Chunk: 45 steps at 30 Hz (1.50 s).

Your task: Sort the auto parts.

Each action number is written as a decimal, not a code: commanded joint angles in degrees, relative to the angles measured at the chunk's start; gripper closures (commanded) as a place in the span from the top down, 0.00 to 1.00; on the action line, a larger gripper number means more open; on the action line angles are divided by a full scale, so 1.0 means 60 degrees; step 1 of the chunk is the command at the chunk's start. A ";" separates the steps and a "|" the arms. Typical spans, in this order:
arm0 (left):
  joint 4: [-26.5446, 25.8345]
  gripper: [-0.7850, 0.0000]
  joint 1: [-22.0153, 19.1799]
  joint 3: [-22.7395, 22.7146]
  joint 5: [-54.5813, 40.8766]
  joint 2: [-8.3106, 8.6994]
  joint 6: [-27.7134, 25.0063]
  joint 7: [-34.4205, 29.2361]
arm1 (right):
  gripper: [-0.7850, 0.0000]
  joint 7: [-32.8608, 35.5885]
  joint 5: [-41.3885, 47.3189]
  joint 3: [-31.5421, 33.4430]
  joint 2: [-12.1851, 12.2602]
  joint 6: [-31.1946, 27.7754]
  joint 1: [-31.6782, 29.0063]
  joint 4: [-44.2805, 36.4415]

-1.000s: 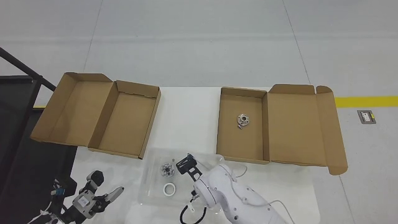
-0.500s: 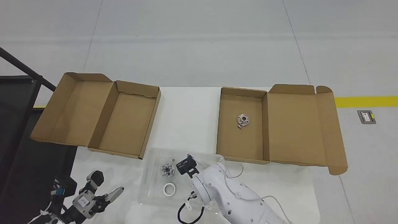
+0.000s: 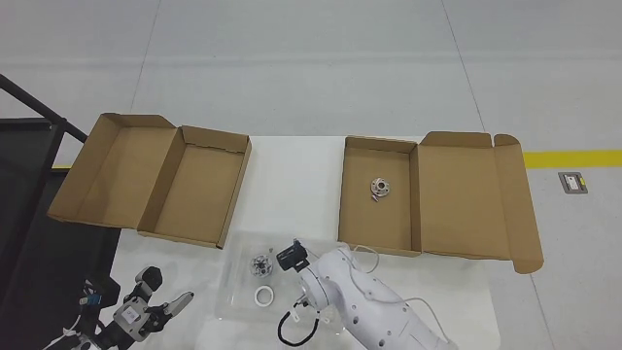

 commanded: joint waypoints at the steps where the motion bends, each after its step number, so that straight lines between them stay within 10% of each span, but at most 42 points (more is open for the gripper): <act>1: 0.0000 1.00 0.0000 0.0000 0.0000 0.0000 0.0000 0.0000 | 0.00 -0.0081 -0.0033 0.0089 0.0015 -0.0055 -0.0050 -0.0094; 13: 0.0000 1.00 0.0000 0.0000 0.0000 0.0000 0.0000 0.0000 | 0.00 -0.2195 -0.1651 0.2054 0.0966 -0.1973 -0.2446 -0.4414; 27: 0.0000 1.00 0.0000 0.0000 0.0000 0.0000 0.0000 0.0000 | 0.00 -0.8751 -0.2427 0.5112 0.1973 -0.6865 -0.6174 -0.7588; 45: 0.0000 1.00 0.0000 0.0000 0.0000 0.0000 0.0000 0.0000 | 0.00 -1.0614 -0.2826 0.4972 0.2016 -0.6099 -0.6862 -0.8021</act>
